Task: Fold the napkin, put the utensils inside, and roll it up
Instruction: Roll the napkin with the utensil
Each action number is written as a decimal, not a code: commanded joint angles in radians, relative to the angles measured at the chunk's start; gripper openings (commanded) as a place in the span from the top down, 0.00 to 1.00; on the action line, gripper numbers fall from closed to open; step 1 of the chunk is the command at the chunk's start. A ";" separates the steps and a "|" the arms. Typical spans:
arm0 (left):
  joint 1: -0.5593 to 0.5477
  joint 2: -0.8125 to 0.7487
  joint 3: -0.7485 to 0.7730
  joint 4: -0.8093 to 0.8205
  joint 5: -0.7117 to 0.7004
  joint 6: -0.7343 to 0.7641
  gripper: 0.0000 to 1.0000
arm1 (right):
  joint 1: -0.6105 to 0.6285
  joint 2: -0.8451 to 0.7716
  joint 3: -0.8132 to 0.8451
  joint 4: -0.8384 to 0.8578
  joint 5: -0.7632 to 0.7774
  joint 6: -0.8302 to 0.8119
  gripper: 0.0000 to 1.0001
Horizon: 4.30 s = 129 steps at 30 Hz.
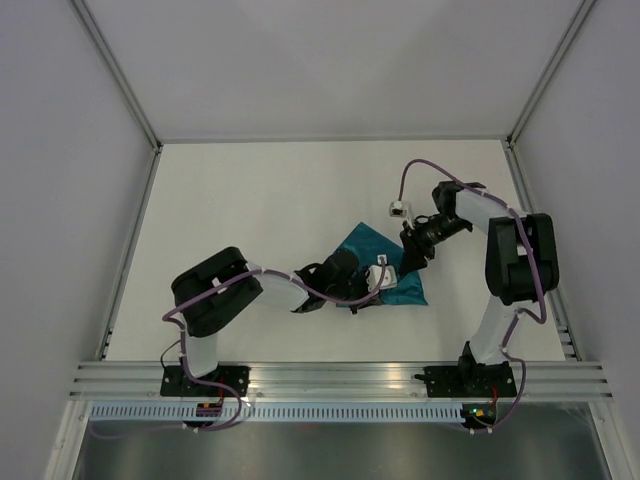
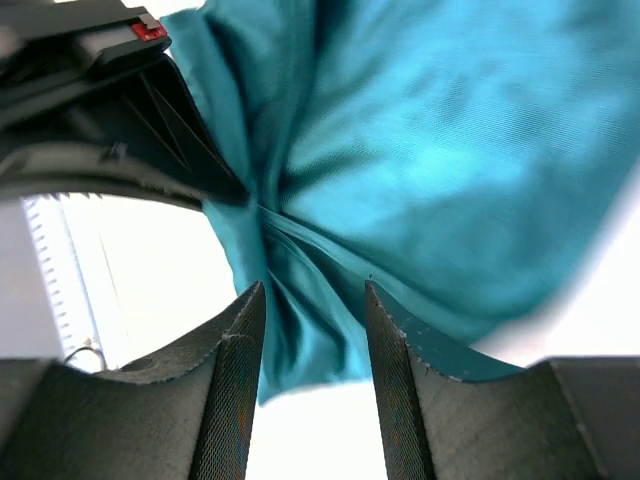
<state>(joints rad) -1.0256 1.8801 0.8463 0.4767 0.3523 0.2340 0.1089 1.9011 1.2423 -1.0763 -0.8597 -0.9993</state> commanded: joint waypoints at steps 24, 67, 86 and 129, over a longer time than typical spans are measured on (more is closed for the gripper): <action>0.239 0.344 0.183 -0.374 0.640 -0.357 0.98 | 0.362 -0.807 -0.776 0.805 0.448 0.077 0.40; 0.312 -0.015 0.180 -0.340 0.147 -0.459 0.62 | 0.535 -0.442 -0.590 0.518 0.394 0.139 0.94; 0.340 -0.544 -0.153 -0.092 -0.312 -0.391 0.57 | 0.333 0.024 -0.210 0.200 0.234 0.054 0.96; -0.194 -0.111 -0.148 0.091 -0.461 0.278 0.41 | 0.278 0.271 -0.043 0.158 0.228 0.091 0.96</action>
<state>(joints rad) -1.2106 1.7435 0.6720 0.5350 -0.1051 0.4484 0.3851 2.0880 1.2232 -1.0821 -0.8719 -0.8368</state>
